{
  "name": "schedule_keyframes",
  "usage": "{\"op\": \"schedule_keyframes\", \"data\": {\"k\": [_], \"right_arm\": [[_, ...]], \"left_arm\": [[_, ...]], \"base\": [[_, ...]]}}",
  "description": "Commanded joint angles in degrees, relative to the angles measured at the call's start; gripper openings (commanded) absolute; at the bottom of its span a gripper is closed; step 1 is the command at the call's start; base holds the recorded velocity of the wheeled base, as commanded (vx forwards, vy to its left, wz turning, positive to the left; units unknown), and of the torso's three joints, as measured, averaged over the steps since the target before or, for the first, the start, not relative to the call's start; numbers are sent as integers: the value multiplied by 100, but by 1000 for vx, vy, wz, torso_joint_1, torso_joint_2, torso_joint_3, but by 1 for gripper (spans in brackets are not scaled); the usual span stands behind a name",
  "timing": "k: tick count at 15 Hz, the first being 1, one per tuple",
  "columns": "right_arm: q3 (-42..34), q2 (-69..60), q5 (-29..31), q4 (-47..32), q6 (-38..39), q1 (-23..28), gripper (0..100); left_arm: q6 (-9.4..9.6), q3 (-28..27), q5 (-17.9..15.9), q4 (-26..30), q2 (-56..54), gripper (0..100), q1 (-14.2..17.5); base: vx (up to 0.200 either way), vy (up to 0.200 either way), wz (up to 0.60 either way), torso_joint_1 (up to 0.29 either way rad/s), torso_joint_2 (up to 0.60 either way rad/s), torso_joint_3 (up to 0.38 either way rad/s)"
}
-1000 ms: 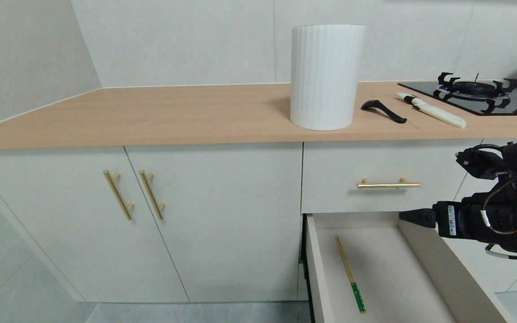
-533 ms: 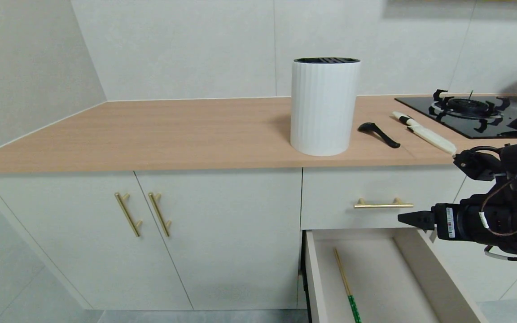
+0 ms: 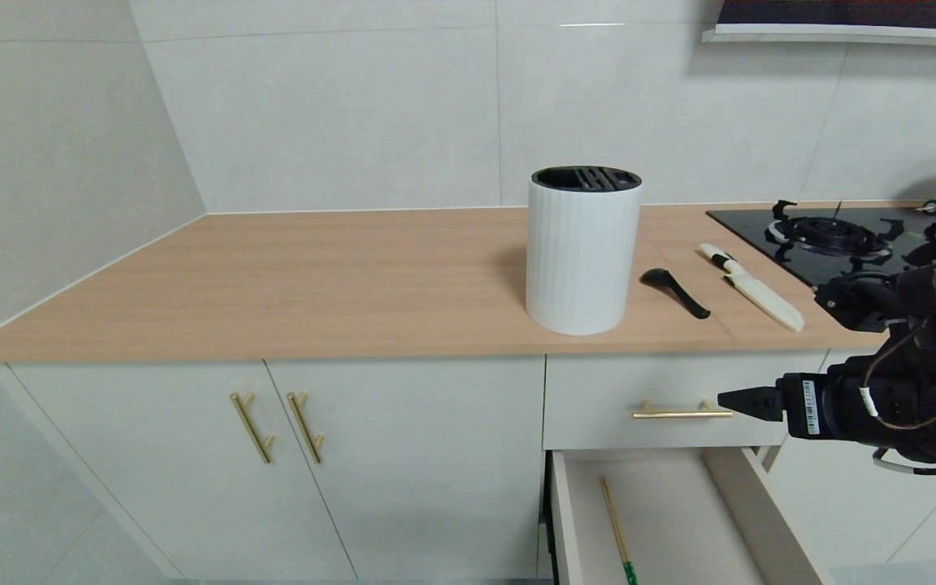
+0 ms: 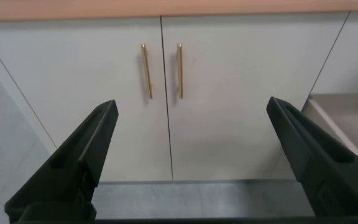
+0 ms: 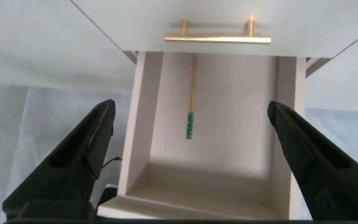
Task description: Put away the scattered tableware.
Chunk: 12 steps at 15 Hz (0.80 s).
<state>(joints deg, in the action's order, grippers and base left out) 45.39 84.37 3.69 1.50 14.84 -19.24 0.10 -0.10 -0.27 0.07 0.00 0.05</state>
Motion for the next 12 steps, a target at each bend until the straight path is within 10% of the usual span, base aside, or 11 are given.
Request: {"op": "schedule_keyframes", "data": {"k": [1, 12], "right_arm": [[-3, 97, 9, -1, 2, -1, 100], [-12, 545, 61, 500, -429, 16, 100]], "left_arm": [[-1, 1, 0, 1, 0, 100, 4], [-1, 1, 0, 1, 0, 100, 4]], "base": [[0, 0, 0, 207, -481, -295], [0, 0, 0, 86, -190, -110]]}}
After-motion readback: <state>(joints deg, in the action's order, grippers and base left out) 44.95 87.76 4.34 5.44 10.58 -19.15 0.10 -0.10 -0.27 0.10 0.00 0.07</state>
